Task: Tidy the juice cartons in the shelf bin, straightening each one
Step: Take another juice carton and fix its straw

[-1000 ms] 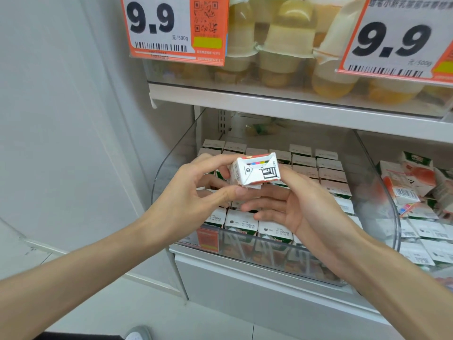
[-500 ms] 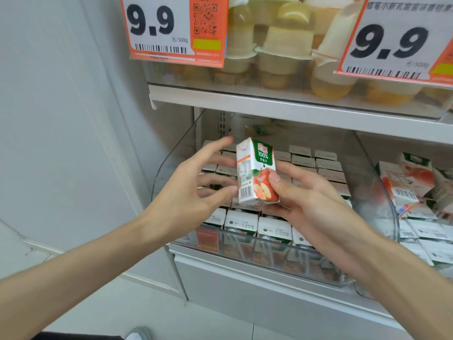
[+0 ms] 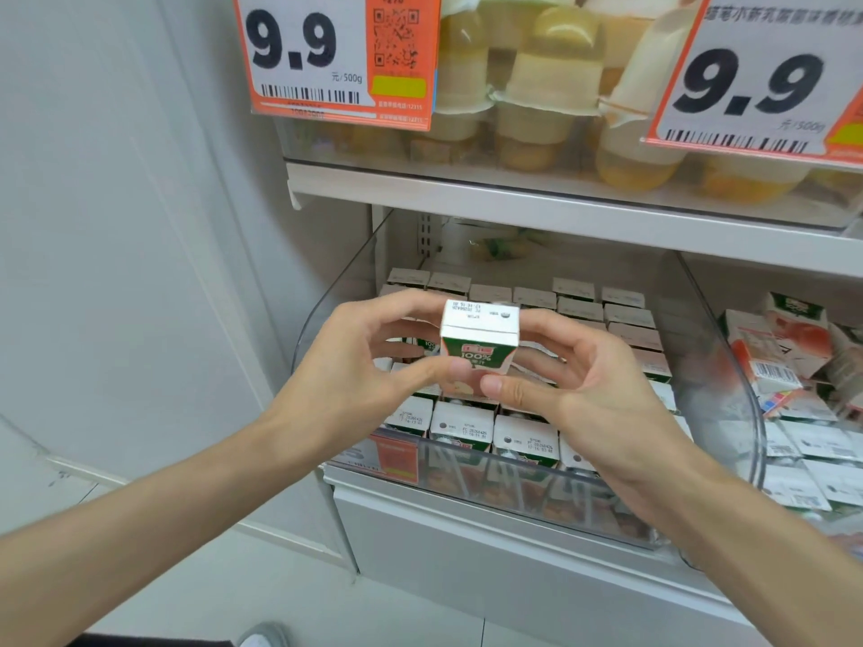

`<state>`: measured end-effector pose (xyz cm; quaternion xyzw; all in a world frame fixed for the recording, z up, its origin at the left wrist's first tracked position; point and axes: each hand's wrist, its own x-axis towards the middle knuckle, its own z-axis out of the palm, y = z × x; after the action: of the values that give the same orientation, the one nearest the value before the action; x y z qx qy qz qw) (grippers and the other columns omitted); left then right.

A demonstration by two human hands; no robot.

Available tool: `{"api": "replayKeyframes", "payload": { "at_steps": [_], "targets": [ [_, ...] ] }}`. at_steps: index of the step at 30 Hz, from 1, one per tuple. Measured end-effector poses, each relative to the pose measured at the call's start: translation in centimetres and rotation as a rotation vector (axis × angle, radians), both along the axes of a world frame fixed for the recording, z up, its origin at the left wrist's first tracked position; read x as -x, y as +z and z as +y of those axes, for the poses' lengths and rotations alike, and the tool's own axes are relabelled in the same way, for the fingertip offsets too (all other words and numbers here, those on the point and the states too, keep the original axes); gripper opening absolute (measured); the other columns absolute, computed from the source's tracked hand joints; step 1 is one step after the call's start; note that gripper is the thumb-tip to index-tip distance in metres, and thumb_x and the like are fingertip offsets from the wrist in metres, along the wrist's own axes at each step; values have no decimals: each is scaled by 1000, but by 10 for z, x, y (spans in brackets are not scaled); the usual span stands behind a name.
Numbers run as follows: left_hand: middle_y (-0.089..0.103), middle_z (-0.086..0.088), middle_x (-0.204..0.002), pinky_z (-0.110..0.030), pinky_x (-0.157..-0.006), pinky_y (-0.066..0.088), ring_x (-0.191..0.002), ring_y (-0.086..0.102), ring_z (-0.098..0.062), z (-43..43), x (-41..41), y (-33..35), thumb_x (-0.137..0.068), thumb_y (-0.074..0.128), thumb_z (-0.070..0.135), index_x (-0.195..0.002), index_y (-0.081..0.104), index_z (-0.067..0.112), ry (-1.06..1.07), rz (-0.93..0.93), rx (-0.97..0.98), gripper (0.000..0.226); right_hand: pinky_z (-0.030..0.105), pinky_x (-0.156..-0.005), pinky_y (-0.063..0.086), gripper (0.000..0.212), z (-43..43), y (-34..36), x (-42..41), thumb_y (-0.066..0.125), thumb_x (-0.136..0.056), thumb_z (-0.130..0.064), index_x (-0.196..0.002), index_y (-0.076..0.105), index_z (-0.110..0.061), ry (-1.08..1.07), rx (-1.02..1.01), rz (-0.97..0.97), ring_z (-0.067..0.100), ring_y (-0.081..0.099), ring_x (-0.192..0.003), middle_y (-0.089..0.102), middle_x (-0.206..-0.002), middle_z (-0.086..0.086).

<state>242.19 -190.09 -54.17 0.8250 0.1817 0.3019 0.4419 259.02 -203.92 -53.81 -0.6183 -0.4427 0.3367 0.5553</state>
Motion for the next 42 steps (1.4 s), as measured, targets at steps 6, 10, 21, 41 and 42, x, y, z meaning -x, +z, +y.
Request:
{"api": "replayKeyframes", "payload": {
  "at_steps": [6, 10, 21, 41, 42],
  "targets": [
    [77, 18, -120, -28, -98, 60, -116, 72, -6, 1, 0, 2, -92, 78, 7, -130, 71, 30, 61, -24, 51, 45, 25, -100, 57, 52, 5, 2, 0, 88, -81, -16, -127, 70, -32, -12, -53, -160, 6, 72, -110, 78, -115, -14],
    [80, 4, -116, -21, -82, 61, -96, 80, -16, -8, -2, 4, -97, 71, 6, -127, 66, 19, 54, -83, 239, 33, 29, -89, 61, 71, 8, -2, 7, 90, -68, -42, -134, 64, -41, -47, -66, -241, 12, 73, -97, 78, -108, -10],
    [71, 10, -132, -27, -114, 49, -129, 64, -4, -13, -4, -1, -82, 83, 21, -133, 69, 24, -18, -72, 196, 53, 35, -78, 64, 58, 15, -12, 12, 94, -74, -7, -119, 63, -26, -81, -172, -161, 21, 77, -85, 76, -99, 4],
    [64, 12, -141, -27, -113, 48, -136, 57, -5, 19, 12, -7, -98, 64, 33, -147, 51, 21, -21, 2, 47, 52, 38, -93, 60, 43, 54, -11, 1, 90, -81, -25, -120, 73, -34, -101, -215, -420, 8, 73, -98, 77, -105, -20],
    [62, 14, -144, -30, -118, 44, -140, 54, -6, 22, 13, -9, -99, 67, 32, -150, 48, 24, 0, 37, -31, 55, 36, -93, 60, 44, 56, -11, 1, 90, -81, -26, -120, 73, -35, -112, -201, -425, 5, 73, -98, 77, -104, -20]
  ]
}}
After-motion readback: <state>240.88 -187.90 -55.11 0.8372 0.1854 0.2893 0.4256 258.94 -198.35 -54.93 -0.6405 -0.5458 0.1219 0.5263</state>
